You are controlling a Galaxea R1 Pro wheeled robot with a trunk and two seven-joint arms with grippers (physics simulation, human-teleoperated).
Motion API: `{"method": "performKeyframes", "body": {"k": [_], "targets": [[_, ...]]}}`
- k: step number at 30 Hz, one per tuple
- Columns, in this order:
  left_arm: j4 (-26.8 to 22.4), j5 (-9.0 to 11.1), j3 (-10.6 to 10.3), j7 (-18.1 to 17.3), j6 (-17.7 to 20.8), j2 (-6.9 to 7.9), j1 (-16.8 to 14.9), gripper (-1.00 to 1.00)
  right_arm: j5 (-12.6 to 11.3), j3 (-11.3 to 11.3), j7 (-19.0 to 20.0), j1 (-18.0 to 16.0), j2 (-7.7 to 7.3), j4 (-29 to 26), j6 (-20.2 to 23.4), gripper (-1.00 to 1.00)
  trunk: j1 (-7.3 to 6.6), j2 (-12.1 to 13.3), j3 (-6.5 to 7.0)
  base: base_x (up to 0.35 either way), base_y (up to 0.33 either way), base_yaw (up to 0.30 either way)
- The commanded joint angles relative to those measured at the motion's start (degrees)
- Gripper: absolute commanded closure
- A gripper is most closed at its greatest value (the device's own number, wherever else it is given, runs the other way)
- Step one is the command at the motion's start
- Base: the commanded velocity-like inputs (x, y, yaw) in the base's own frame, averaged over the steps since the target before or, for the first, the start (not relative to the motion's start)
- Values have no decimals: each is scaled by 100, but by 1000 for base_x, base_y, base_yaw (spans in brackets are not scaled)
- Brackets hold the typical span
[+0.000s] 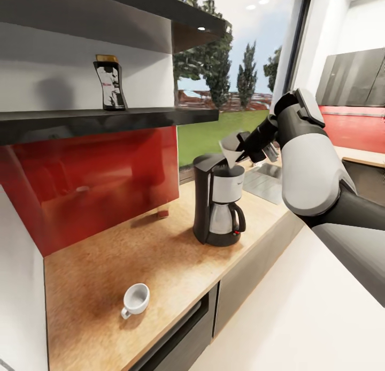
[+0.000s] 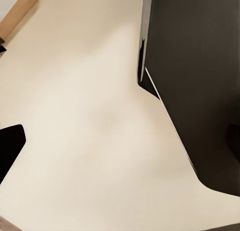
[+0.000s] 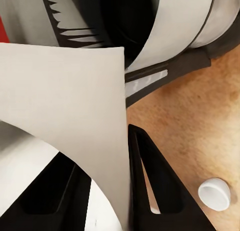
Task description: Set up a coffee station on the kitchen countertop: keep the coffee maker on the countertop, move the bottle of coffee from the kitchen shelf to the counter next to the coffee maker, place a paper coffee filter on top of the coffee maker, put the saucer next to the coffee maker with the coffee cup on the saucer, and place the electric kettle next to the coffee maker.
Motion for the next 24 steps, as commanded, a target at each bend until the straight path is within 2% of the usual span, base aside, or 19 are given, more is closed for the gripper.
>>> {"method": "performKeyframes", "body": {"k": [1, 19, 24], "targets": [[7, 36, -4, 4, -27, -1, -4, -100, -8, -32, -36, -6, 7, -5, 54, 100, 4, -12, -12, 0, 45, -42], [8, 37, -20, 5, -27, 7, -4, -100, -8, -31, -36, -7, 7, -1, 54, 100, 4, -12, -12, 0, 31, -4], [8, 37, -29, 2, -27, 13, -4, -100, -8, -31, -36, -5, 7, -1, 54, 100, 4, -12, -12, 0, 1, -133]]}}
